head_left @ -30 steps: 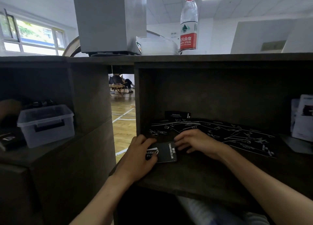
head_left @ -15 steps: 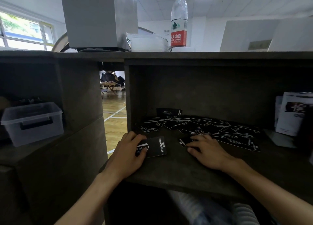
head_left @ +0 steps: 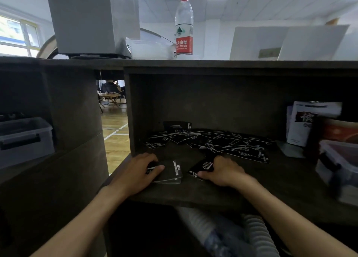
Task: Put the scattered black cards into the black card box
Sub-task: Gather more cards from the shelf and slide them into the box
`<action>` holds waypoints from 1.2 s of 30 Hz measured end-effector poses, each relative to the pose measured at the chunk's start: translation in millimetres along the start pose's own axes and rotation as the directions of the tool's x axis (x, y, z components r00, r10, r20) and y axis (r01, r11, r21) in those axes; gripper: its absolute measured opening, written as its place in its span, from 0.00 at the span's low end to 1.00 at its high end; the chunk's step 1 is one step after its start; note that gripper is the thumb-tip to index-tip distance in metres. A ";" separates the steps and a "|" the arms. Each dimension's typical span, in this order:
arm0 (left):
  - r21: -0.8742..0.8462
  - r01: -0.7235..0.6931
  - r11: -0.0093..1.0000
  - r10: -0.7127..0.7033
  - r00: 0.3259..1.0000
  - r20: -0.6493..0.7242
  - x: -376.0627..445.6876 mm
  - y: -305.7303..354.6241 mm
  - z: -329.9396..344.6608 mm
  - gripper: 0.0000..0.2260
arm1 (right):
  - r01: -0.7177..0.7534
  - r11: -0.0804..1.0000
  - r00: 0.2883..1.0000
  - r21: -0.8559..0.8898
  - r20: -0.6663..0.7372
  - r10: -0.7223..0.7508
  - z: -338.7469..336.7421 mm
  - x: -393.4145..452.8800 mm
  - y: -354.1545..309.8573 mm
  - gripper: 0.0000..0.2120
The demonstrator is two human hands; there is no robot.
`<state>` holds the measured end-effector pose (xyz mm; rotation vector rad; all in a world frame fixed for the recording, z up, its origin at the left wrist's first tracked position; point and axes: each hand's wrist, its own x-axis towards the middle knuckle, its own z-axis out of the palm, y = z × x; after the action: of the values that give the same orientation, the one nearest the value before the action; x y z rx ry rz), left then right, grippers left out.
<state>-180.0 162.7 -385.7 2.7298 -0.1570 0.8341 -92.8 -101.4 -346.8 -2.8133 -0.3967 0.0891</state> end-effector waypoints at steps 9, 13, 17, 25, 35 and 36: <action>-0.039 -0.081 0.996 0.079 0.995 -0.062 14.8 34.0 21.6 0.08 | 0.039 0.993 0.994 0.114 0.101 -0.051 -24.0 5.2 41.3 0.27; -0.002 -0.101 0.995 0.100 0.992 -0.076 11.4 29.2 26.3 0.11 | 0.064 0.993 0.990 0.094 0.118 -0.075 -18.9 4.9 27.1 0.29; 0.022 -0.106 0.994 0.108 0.990 -0.093 12.1 29.1 27.3 0.11 | 0.073 0.996 0.986 0.054 0.145 -0.080 -23.0 3.6 15.4 0.27; 0.033 -0.102 0.994 0.105 0.989 -0.107 12.5 27.2 27.8 0.09 | 0.078 0.997 0.956 -0.021 0.285 -0.069 -41.4 0.5 13.6 0.20; 0.034 -0.076 0.997 0.078 0.995 -0.061 13.5 26.3 31.4 0.11 | 0.188 0.756 0.979 0.627 -0.056 -0.197 -9.3 5.7 -16.3 0.11; 0.036 -0.081 0.996 0.082 0.995 -0.055 13.4 26.1 31.9 0.11 | 0.210 0.725 0.969 0.656 -0.041 -0.243 -6.4 4.4 -21.7 0.12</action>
<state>-156.8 128.0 -397.3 2.7439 -0.2464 0.9428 -93.5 -82.2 -334.2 -2.0449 -0.5851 0.2003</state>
